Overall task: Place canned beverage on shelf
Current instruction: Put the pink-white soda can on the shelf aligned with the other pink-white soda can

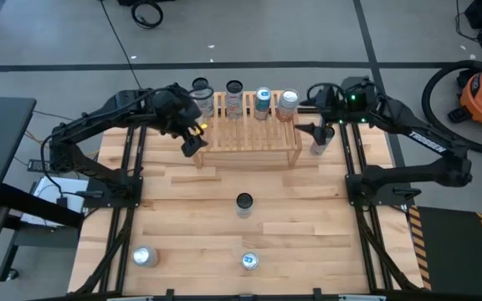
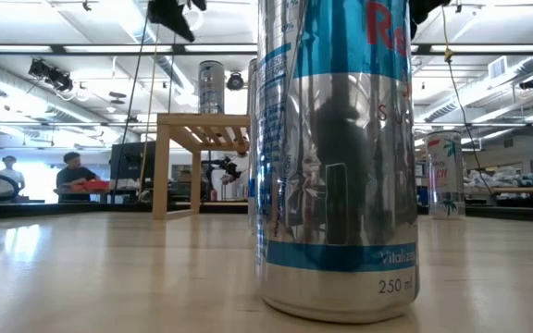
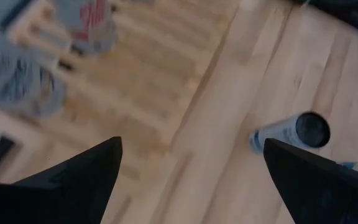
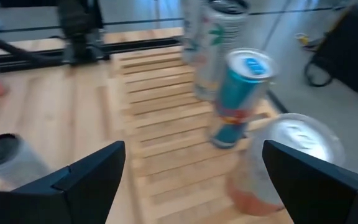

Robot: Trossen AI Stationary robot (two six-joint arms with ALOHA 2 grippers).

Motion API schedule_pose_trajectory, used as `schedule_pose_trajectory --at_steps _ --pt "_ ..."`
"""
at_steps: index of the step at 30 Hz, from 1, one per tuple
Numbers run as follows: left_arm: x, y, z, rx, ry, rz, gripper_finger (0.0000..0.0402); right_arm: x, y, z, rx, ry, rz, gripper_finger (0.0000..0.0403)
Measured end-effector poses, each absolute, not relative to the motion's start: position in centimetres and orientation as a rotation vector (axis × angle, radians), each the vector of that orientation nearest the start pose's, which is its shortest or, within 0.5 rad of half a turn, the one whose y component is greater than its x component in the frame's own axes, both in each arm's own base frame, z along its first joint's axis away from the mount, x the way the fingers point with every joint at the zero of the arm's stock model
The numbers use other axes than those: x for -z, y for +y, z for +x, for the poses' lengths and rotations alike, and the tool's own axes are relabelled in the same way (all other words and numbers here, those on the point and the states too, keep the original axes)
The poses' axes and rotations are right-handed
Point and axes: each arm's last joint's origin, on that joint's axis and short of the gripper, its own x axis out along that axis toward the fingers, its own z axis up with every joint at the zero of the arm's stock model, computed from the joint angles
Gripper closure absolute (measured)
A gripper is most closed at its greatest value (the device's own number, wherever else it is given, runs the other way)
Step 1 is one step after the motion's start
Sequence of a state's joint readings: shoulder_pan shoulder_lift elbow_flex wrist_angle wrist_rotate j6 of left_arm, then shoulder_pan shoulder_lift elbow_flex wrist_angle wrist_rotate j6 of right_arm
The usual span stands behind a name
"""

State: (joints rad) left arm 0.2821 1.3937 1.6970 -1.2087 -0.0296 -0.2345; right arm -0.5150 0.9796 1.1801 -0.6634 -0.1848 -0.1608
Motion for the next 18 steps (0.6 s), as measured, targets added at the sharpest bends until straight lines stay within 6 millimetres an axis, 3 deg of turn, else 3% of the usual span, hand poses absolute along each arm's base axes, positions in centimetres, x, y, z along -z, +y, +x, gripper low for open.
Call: schedule_pose_trajectory --at_steps 8,18 --pt "-40.7 5.0 22.7 -0.472 1.035 -0.506 0.0008 -38.5 -6.3 17.4 0.159 0.483 0.016 0.0014" --pt "-40.5 0.1 22.9 -0.388 1.099 -0.426 0.0008 -38.2 -4.6 17.9 0.148 0.516 0.057 0.0014"
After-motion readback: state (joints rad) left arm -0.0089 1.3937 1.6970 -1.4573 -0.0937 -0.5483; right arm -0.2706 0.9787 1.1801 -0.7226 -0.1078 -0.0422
